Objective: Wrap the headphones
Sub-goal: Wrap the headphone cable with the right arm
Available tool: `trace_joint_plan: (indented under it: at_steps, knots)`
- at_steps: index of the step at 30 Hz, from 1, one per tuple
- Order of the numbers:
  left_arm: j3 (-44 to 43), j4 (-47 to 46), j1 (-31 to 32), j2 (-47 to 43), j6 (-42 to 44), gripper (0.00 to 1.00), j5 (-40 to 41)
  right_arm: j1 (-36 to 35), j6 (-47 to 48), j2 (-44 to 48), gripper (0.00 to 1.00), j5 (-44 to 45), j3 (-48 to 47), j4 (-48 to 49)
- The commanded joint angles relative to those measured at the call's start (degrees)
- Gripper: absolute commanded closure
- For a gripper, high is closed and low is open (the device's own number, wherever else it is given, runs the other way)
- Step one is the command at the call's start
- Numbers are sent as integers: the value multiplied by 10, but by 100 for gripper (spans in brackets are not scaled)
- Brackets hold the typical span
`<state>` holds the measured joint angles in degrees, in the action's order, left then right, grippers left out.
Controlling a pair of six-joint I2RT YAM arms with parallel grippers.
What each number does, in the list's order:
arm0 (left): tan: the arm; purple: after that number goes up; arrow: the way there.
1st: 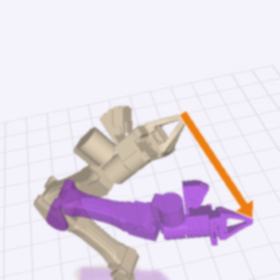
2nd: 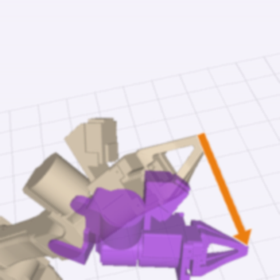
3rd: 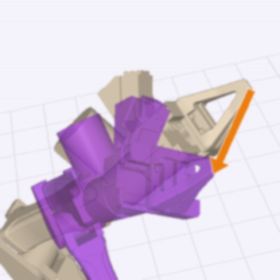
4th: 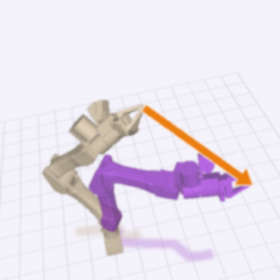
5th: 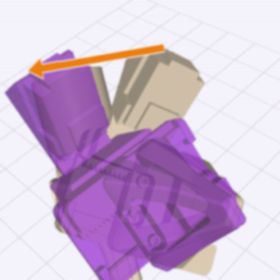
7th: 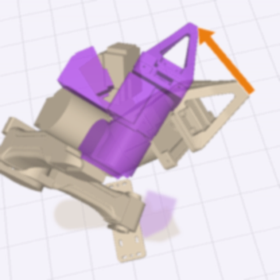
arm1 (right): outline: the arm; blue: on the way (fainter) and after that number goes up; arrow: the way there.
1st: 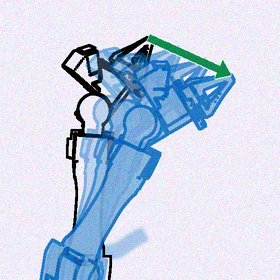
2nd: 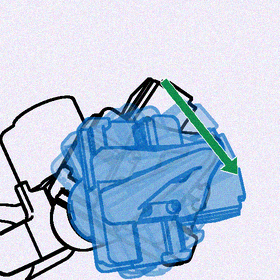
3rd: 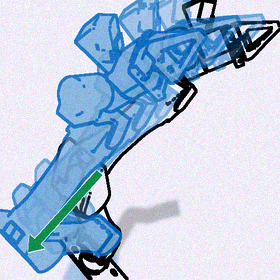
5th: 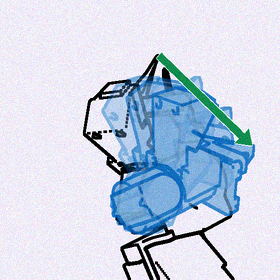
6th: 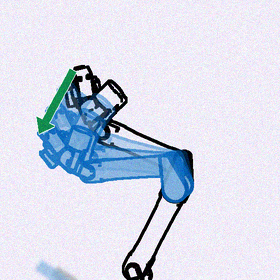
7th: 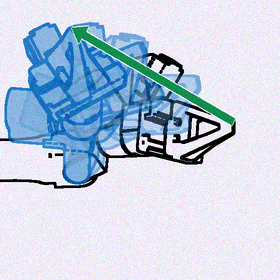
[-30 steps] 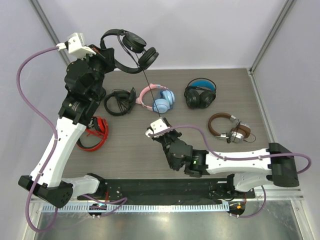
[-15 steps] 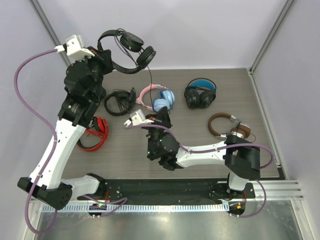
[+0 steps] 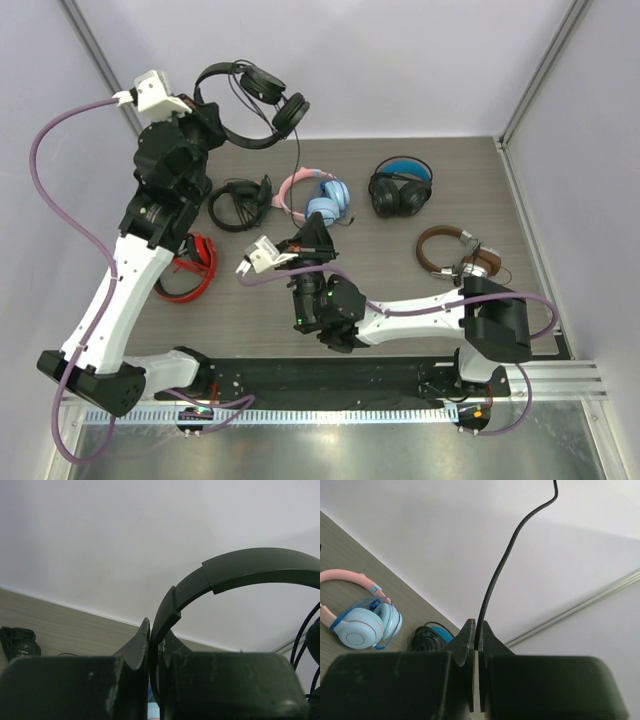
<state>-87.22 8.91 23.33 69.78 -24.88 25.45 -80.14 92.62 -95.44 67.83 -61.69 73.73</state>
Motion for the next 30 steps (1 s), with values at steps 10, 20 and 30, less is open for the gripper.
trace_joint_plan:
  at_steps: [10, 20, 30]
  knots:
    - [-47, -21, -11, 28, -10, 100, 59, -82, 46, 27, 99, 18, 57, 222]
    - [-68, 9, -22, 56, 12, 100, 36, -137, 94, 39, 99, 64, 96, 223]
    - [-38, 47, -22, 82, 41, 100, 26, -140, 238, 64, 99, -55, 75, 222]
